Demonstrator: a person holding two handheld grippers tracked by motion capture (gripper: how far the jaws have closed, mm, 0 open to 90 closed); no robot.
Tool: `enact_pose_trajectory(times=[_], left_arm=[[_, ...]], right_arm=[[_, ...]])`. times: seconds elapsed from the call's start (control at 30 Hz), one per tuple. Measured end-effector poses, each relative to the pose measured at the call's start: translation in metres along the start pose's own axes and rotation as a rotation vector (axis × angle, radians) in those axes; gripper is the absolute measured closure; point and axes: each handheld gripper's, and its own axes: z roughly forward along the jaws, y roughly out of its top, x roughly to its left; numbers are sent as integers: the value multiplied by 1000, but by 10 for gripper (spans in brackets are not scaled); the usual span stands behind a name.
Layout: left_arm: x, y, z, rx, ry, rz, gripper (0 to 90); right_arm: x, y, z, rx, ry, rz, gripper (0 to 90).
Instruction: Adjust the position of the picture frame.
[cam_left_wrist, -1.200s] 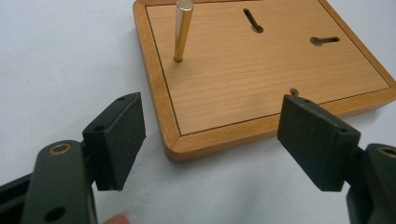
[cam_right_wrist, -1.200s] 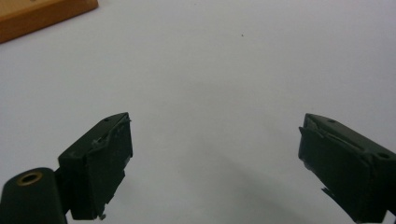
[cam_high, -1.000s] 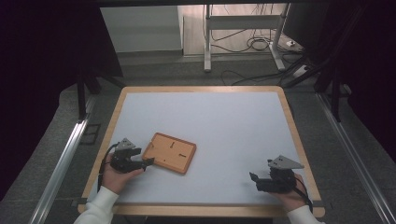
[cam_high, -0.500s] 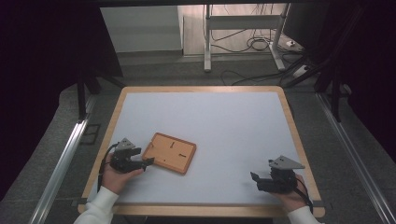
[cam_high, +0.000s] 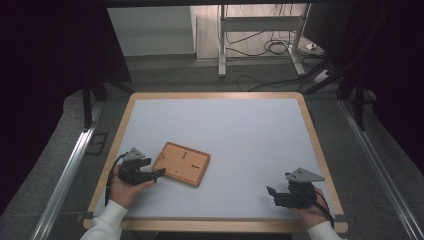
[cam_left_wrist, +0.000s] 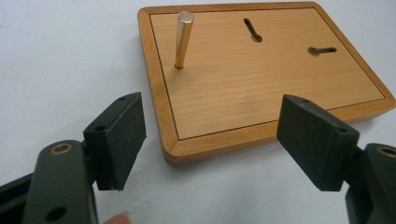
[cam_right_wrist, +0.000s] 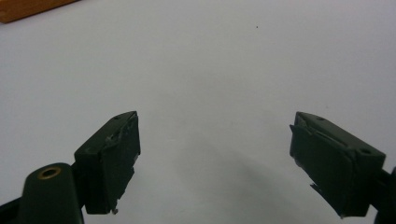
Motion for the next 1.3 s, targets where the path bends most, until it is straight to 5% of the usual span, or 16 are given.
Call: enact_pose_trajectory(times=[0.53,0.97,1.3], left_arm=[[4,5,-1,14,33,0,224],[3,17,12,5,12,24,219],[10,25,26,-3,47,27,322]], right_arm=[[2,-1,2,16,-17,-23,162],[3,-2,3,10,-6,-27,152],[4,-2,5,18,0,-36,146]])
